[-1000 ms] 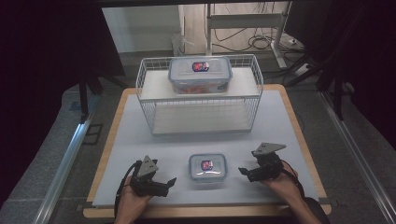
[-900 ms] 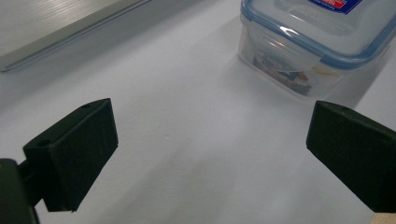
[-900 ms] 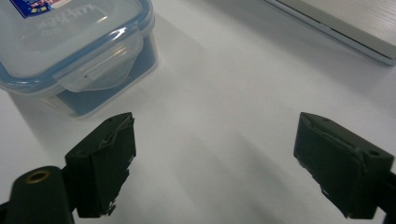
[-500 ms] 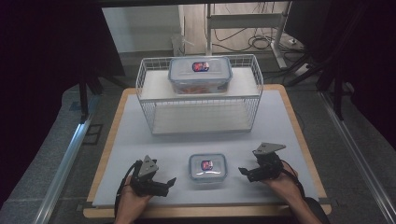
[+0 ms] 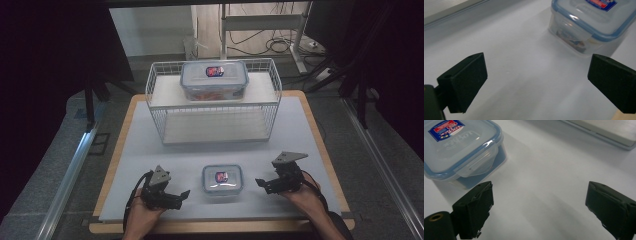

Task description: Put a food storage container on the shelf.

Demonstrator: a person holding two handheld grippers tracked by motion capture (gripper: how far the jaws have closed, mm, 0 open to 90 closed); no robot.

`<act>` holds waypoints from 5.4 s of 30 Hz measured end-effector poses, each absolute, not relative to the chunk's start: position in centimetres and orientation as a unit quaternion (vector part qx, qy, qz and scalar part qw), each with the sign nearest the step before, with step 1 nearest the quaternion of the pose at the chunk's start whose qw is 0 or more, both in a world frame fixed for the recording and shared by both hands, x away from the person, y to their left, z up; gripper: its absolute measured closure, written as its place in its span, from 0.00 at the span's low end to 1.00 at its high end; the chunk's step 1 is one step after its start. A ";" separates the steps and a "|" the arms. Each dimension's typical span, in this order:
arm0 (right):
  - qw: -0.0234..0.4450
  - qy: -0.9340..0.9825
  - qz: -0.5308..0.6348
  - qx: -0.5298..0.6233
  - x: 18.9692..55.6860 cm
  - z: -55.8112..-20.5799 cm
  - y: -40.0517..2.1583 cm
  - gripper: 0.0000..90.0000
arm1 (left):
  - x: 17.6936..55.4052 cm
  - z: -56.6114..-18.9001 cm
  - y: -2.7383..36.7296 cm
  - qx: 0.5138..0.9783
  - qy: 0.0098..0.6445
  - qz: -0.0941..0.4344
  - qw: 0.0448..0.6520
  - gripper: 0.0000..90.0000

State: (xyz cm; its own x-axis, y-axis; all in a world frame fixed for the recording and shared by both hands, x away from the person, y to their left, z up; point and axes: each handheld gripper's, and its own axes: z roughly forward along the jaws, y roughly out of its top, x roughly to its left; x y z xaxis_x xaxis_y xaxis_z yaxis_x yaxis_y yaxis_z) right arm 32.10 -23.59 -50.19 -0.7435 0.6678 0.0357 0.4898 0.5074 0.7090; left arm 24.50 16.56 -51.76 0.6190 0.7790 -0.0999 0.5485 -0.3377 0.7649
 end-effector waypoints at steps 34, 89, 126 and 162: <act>-0.022 0.862 0.381 0.333 32.8 -49.4 -18.6 0.33 | 30.1 -51.7 12.3 0.800 0.410 -0.031 0.437 0.24; -0.173 0.786 0.439 0.400 32.3 -51.1 -20.2 0.62 | 29.0 -52.6 13.6 0.743 0.436 -0.147 0.486 0.60; -0.085 0.768 0.530 0.349 34.3 -43.2 -20.1 0.65 | 31.0 -44.1 14.0 0.745 0.397 -0.038 0.535 0.60; -0.039 0.739 0.591 0.321 41.2 -29.9 -17.6 0.64 | 37.0 -29.7 16.3 0.731 0.387 0.033 0.561 0.60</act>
